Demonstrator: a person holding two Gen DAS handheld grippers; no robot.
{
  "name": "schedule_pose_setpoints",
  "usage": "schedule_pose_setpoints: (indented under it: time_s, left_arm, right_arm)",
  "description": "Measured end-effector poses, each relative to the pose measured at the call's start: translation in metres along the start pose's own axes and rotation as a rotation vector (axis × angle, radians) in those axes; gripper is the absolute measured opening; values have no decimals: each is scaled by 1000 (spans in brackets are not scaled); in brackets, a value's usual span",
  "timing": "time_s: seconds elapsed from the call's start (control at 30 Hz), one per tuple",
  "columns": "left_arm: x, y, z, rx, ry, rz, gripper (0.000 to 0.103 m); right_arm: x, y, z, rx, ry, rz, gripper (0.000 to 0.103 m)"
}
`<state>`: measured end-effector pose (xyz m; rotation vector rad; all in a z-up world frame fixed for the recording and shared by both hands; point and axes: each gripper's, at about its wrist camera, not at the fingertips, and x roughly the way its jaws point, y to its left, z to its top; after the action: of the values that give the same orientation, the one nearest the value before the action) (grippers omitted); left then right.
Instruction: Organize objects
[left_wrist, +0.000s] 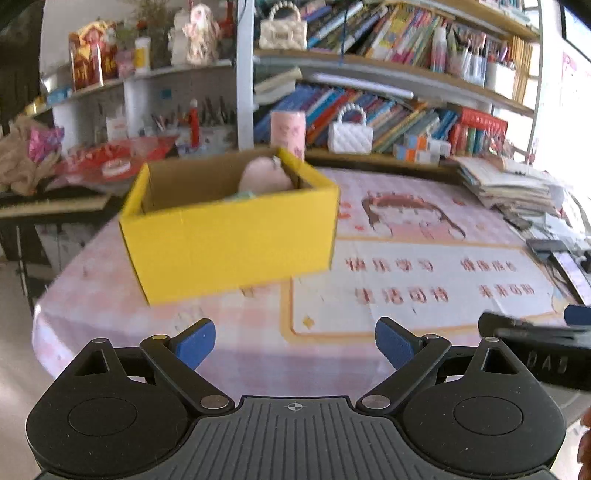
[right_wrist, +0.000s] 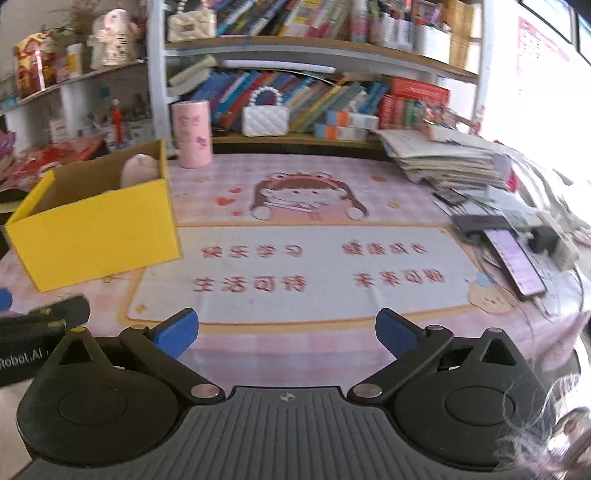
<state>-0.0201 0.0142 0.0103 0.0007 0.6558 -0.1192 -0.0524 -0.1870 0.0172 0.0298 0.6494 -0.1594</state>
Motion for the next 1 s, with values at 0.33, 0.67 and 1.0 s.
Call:
schedule_pose_setpoints:
  time_s: [0.33,0.67,1.0]
  left_arm:
    - [-1,-15,-2,40,12,15,96]
    - [-2,-22,-5,51,28,36,97]
    - [-4,-25,-7,56,47,66,97]
  right_arm:
    - [-3,-14,-8,18,24,-31,103]
    - [-3,-16,-12,15,48,-32,103]
    - [-3,-17,-14,5,61,-34,103]
